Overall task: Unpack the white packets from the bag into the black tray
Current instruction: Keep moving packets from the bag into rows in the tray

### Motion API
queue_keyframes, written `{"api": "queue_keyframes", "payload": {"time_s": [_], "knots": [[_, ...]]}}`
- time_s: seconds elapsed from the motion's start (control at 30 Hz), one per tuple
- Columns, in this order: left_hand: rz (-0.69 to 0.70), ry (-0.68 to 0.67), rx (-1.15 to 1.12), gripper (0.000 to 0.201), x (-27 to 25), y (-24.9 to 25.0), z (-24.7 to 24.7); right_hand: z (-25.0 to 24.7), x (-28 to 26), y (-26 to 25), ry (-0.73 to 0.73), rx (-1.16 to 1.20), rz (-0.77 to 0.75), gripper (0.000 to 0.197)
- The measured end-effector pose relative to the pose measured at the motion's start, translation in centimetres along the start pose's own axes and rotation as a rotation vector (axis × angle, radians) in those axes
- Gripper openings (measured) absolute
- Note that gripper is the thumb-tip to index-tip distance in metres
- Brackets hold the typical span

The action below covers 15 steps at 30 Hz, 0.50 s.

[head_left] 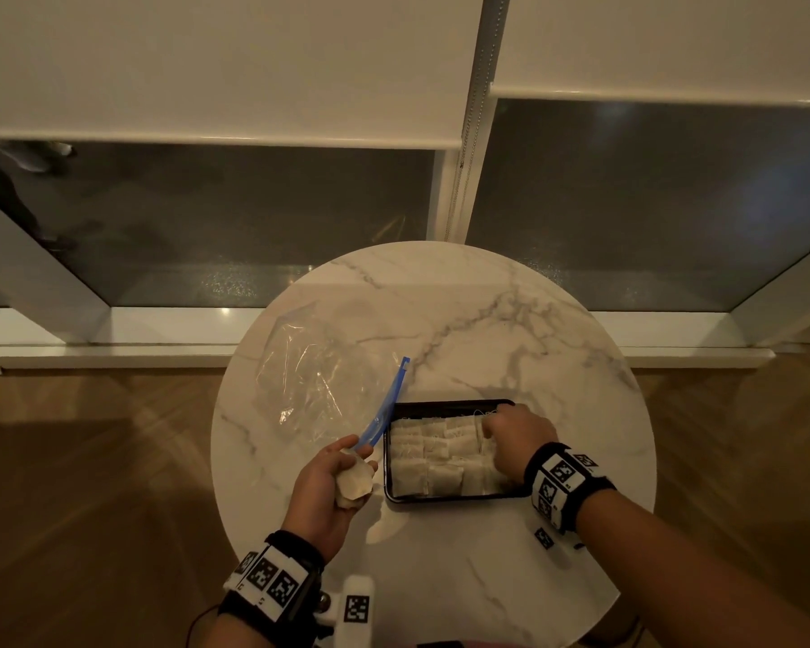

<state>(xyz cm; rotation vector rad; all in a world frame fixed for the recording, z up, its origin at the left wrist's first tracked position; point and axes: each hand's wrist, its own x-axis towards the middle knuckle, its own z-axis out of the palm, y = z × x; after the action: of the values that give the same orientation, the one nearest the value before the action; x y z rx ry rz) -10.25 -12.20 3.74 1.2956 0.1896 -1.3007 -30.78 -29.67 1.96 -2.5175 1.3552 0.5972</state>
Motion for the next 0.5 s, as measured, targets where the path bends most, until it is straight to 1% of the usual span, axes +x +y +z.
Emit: {"api": "queue_keyframes", "payload": {"time_s": [0.03,0.1,0.17,0.2,0.37,0.5], "knots": [[-0.001,0.001,-0.001,0.027,0.0,0.0,0.0,0.0,0.1,-0.8,-0.006,0.058,-0.021,0.031],[-0.006,0.0,0.0,0.028,0.0,0.0,0.1,0.6,0.3,-2.6,-0.106,0.195,-0.063,0.031],[-0.008,-0.005,0.005,0.028,0.0,0.1,0.2,1.3,0.4,-4.0,-0.207,0.216,-0.118,0.032],[-0.007,-0.007,0.006,0.028,0.0,0.1,0.2,1.5,0.5,-4.5,-0.223,0.186,-0.128,0.033],[0.0,0.009,0.005,0.03,-0.1,0.2,-0.2,2.6,1.0,-5.2,-0.158,0.143,-0.085,0.027],[0.004,0.016,-0.009,0.032,-0.1,0.0,-0.6,2.9,1.3,-4.9,-0.143,0.236,-0.077,0.021]]}}
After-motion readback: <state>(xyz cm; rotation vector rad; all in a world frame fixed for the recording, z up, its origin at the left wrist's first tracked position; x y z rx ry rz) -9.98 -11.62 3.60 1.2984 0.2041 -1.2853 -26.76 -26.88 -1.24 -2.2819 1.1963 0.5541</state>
